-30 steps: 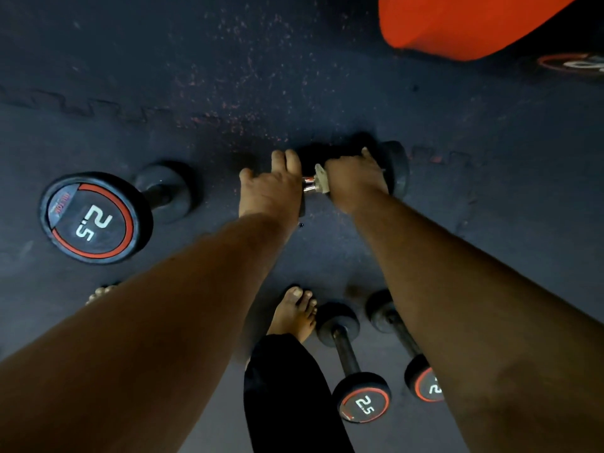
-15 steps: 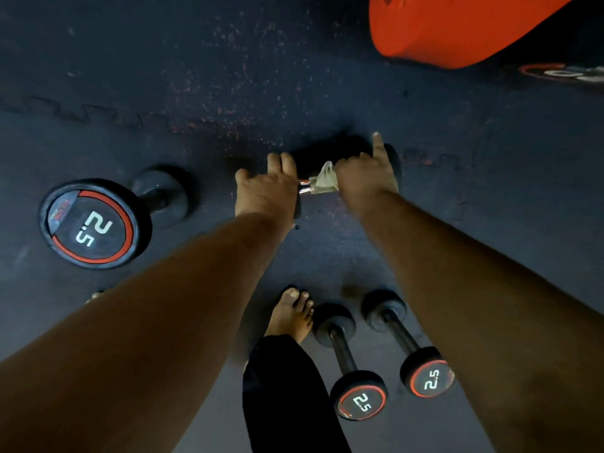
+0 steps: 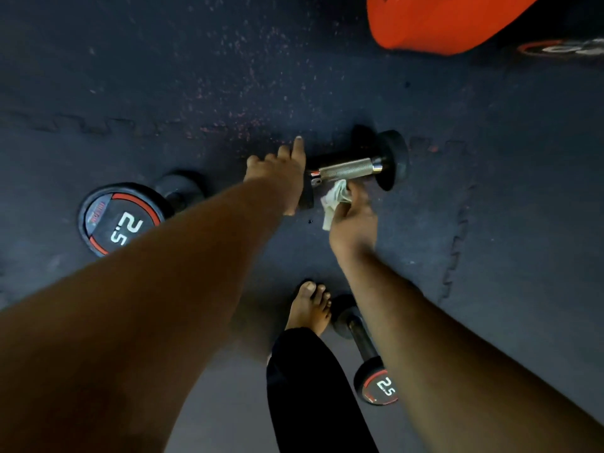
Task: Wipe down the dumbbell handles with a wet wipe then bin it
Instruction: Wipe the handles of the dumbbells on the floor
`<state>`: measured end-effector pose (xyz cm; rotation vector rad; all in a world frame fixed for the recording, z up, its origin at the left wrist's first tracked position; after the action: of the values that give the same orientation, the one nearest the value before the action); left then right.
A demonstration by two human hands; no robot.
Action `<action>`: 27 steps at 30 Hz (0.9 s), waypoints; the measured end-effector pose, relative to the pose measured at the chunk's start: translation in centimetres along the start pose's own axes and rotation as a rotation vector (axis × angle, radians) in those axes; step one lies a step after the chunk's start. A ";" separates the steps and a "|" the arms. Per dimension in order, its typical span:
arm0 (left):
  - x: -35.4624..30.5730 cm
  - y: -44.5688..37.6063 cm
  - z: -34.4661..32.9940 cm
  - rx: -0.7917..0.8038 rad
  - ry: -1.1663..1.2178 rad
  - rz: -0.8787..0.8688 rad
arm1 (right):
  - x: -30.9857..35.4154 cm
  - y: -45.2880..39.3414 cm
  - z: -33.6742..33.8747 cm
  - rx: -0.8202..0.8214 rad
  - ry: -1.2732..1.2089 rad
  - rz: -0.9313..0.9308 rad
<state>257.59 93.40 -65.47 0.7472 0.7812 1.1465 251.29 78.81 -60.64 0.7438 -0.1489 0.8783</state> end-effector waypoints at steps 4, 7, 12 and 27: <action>1.5 -0.8 0.0 -0.079 0.054 -0.121 | -0.8 0.1 -5.2 0.201 -0.142 -0.145; 1.5 -1.1 0.1 -0.119 0.173 -0.260 | -1.4 0.9 -6.7 0.216 -0.274 -0.162; -0.6 0.3 1.5 -0.147 0.157 -0.463 | -2.8 4.1 -6.3 0.201 -0.437 -0.164; 2.6 11.3 6.1 -0.249 0.836 -0.192 | 2.9 6.9 -0.4 0.296 -0.699 -0.271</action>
<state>257.75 98.01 -53.19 -0.0538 1.3336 1.3497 247.93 83.73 -56.10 1.2988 -0.5308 0.3538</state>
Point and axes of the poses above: each hand's wrist, its own y-axis away from the middle knuckle, its own z-axis out of the back of the hand, x = y × z, the point moved 10 cm from there along -y, towards the middle knuckle
